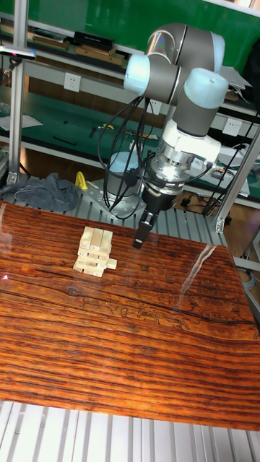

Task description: Play Jenga

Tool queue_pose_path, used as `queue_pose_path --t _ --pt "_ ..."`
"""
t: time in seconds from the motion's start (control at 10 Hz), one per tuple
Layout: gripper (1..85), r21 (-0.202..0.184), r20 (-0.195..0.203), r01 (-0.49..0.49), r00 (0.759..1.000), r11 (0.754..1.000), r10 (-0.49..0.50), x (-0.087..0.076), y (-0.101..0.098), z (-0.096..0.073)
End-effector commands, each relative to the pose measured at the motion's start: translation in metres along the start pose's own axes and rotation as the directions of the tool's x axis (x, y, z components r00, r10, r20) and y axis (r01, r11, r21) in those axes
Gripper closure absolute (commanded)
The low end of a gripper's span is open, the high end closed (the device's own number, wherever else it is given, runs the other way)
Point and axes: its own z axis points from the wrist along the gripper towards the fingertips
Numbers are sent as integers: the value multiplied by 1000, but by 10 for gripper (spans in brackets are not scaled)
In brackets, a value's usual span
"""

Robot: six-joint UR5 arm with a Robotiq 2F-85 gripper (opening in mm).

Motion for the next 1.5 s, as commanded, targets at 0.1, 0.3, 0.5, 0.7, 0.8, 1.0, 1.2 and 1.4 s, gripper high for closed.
queue_pose_path --t 0.1,0.3,0.5,0.7,0.8,1.0,1.2,1.4 --pt "280 44 1 -94 996 995 94 1 -12 -1" --pt "280 34 -19 -42 999 999 42 6 -9 -1" --pt "273 21 -3 44 999 999 -44 12 -12 4" --pt "263 6 -10 157 988 988 -157 18 -14 12" --pt "263 8 -11 190 982 982 -190 17 -15 14" --pt "263 -23 33 253 967 967 -252 11 -10 25" --pt "263 -85 57 253 967 964 -249 16 4 36" --pt "263 -112 58 217 976 970 -212 20 13 49"
